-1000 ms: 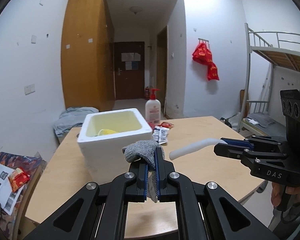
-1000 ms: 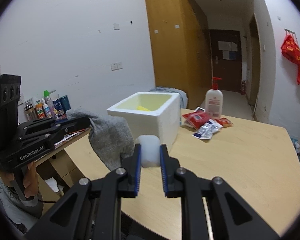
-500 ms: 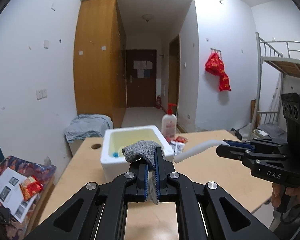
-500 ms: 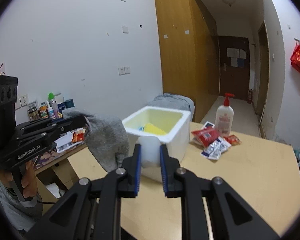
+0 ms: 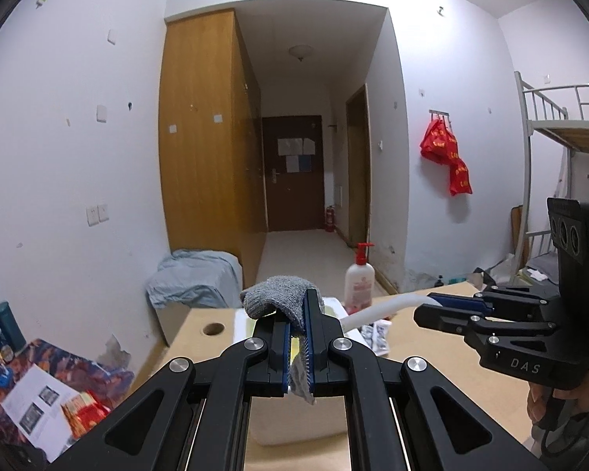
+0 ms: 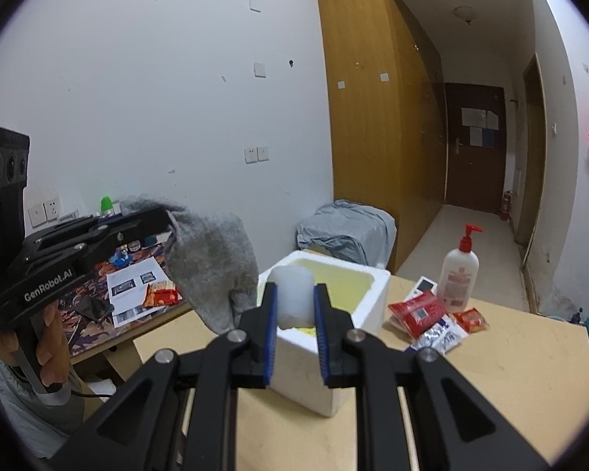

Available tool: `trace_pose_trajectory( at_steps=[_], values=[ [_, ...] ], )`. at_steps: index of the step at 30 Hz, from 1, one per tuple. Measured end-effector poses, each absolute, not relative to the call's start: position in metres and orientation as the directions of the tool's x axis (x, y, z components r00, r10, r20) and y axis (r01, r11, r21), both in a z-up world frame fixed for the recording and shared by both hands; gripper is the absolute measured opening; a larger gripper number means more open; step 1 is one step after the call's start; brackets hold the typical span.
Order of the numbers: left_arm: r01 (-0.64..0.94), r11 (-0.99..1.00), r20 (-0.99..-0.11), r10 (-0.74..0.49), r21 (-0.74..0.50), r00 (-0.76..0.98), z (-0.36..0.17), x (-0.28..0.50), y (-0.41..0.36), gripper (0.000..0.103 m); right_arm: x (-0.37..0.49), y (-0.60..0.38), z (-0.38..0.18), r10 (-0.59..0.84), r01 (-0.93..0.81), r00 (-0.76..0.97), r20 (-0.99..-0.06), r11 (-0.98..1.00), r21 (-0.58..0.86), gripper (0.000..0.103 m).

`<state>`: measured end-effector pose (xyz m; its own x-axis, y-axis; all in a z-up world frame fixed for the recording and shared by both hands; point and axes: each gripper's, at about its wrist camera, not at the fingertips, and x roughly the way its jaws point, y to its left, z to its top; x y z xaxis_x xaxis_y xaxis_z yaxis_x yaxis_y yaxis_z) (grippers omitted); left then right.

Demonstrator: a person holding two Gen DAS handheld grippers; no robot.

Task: Organize soft objects
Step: 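Lift the grey sock and foam roll and carry both over the foam box, then lower the sock and foam roll into the box and open both grippers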

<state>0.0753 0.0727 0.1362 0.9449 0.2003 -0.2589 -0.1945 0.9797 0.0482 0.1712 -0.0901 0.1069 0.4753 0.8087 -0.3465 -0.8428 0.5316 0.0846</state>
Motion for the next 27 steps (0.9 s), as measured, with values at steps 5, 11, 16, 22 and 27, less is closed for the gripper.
trace_pose_trajectory(
  at_steps=[5, 11, 16, 22, 27],
  values=[
    [-0.188, 0.981, -0.266, 0.195, 0.05, 0.944, 0.138, 0.092, 0.081, 0.006, 0.184, -0.084, 0.106, 0.81, -0.841, 0.472, -0.348, 0.532, 0.095, 0.021],
    [-0.187, 0.982, -0.281, 0.188, 0.033, 0.941, 0.135, 0.111, 0.093, 0.006, 0.199, -0.076, 0.104, 0.802, -0.836, 0.474, -0.363, 0.54, 0.101, 0.021],
    [-0.179, 0.984, -0.301, 0.176, 0.019, 0.937, 0.126, 0.123, 0.1, 0.006, 0.208, -0.069, 0.101, 0.795, -0.832, 0.474, -0.377, 0.545, 0.104, 0.021],
    [-0.163, 0.987, -0.328, 0.157, 0.009, 0.932, 0.119, 0.137, 0.107, 0.006, 0.211, -0.066, 0.096, 0.787, -0.825, 0.48, -0.388, 0.555, 0.106, 0.021],
    [-0.16, 0.987, -0.344, 0.15, 0.0, 0.927, 0.115, 0.148, 0.113, 0.006, 0.212, -0.064, 0.096, 0.781, -0.821, 0.485, -0.393, 0.561, 0.103, 0.021]
  ],
)
